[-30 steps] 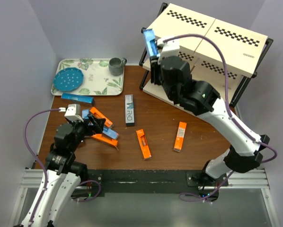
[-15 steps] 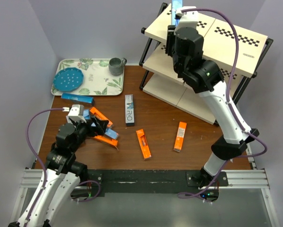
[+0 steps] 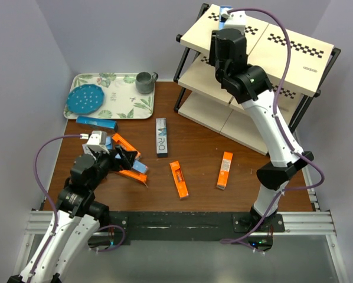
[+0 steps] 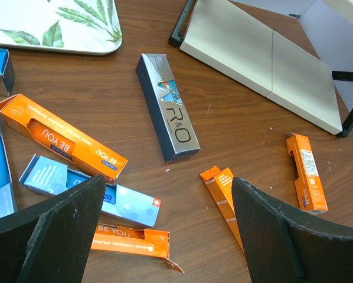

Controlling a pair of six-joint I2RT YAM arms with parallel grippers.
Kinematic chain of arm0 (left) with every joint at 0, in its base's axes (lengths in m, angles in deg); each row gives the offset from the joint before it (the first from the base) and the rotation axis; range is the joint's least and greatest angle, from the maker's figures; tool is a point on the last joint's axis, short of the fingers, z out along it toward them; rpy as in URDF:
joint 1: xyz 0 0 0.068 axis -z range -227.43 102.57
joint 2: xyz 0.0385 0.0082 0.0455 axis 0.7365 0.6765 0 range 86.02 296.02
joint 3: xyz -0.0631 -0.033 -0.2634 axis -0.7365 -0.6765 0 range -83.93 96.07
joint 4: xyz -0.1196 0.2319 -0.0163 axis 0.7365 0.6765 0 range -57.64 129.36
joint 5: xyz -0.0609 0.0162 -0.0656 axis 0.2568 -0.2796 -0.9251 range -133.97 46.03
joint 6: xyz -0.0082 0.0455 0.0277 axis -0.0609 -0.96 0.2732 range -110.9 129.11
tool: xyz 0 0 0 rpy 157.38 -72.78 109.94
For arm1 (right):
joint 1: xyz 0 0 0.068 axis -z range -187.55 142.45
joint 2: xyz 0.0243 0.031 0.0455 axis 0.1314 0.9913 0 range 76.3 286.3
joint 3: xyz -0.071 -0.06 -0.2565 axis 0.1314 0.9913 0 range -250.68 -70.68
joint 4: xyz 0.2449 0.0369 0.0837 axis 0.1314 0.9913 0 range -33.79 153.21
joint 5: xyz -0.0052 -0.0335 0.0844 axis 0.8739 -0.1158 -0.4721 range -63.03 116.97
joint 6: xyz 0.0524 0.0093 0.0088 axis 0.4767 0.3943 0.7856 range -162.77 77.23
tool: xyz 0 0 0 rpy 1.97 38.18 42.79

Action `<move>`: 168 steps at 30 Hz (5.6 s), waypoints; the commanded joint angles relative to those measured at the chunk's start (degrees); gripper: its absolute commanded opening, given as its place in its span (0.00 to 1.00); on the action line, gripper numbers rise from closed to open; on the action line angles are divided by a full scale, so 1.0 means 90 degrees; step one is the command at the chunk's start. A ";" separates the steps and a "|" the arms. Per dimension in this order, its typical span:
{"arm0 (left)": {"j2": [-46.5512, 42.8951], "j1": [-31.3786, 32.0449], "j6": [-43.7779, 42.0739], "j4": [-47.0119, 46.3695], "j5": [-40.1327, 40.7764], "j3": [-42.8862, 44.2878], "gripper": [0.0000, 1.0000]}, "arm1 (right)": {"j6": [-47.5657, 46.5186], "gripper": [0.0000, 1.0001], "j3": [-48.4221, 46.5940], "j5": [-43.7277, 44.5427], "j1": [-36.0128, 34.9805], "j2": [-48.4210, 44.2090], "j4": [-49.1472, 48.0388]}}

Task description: Place and organize the toothpastes onto the shelf

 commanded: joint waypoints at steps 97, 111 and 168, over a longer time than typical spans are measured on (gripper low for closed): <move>0.0016 0.0118 0.0044 -0.0149 0.0046 -0.0023 0.93 | 0.0330 0.43 -0.0369 -0.1595 0.0171 0.0614 -0.1619; 0.0026 0.0118 0.0054 -0.0139 0.0066 -0.0033 0.93 | 0.0291 0.50 -0.0115 -0.2239 0.0279 0.0126 -0.1737; 0.0016 0.0118 -0.0093 -0.0198 0.0739 -0.0004 0.94 | -0.0773 0.89 0.9437 -0.4145 -0.3099 0.0368 -0.8308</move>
